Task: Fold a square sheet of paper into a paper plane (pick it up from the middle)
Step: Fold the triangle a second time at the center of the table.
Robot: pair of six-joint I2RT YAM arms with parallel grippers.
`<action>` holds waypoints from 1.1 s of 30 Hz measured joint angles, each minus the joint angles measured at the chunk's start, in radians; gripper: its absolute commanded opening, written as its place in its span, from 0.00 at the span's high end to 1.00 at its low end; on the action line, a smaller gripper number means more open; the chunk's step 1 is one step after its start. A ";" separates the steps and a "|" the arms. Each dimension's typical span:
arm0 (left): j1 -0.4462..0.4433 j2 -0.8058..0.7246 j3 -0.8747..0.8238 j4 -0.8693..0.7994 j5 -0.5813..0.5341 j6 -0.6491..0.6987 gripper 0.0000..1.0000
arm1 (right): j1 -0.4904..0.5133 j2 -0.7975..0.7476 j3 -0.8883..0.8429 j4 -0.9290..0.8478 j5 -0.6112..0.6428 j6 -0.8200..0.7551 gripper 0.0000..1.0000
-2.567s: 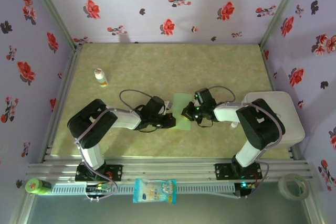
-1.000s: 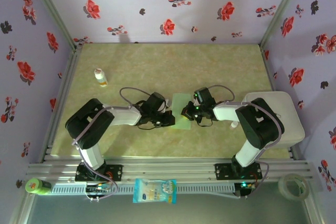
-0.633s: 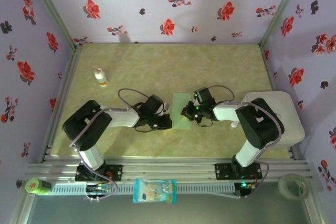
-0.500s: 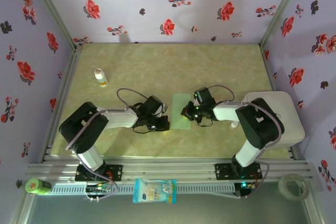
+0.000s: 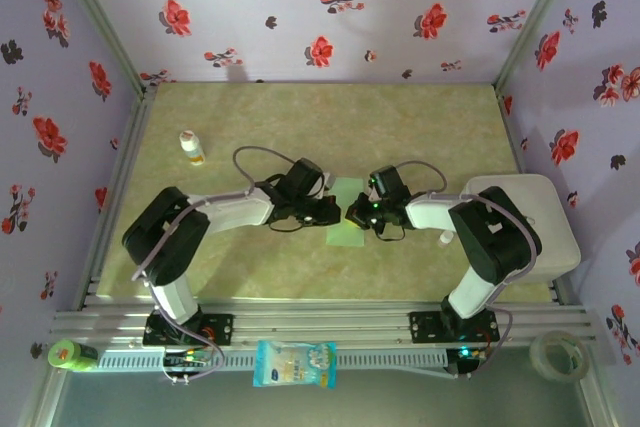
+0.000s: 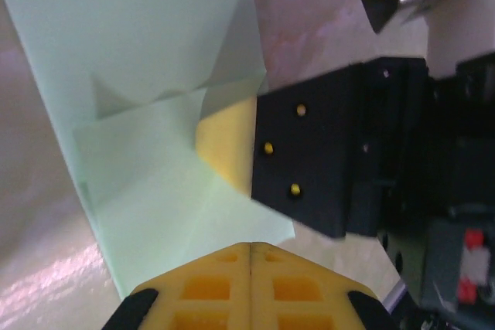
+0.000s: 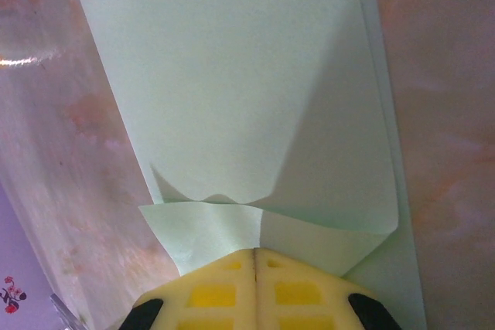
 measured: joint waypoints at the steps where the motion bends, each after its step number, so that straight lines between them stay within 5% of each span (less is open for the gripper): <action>1: 0.000 0.018 0.008 0.000 0.000 0.001 1.00 | 0.000 0.000 0.000 -0.001 0.000 -0.002 1.00; 14: 0.001 0.131 0.011 0.013 0.011 0.015 1.00 | 0.000 -0.010 0.020 -0.054 0.019 -0.019 0.97; 21: 0.001 0.120 -0.032 0.085 0.013 -0.006 1.00 | 0.000 -0.066 0.111 -0.243 0.077 -0.116 0.99; 33: 0.001 0.115 -0.061 0.140 0.014 -0.039 1.00 | 0.023 -0.002 0.068 -0.149 0.042 -0.060 1.00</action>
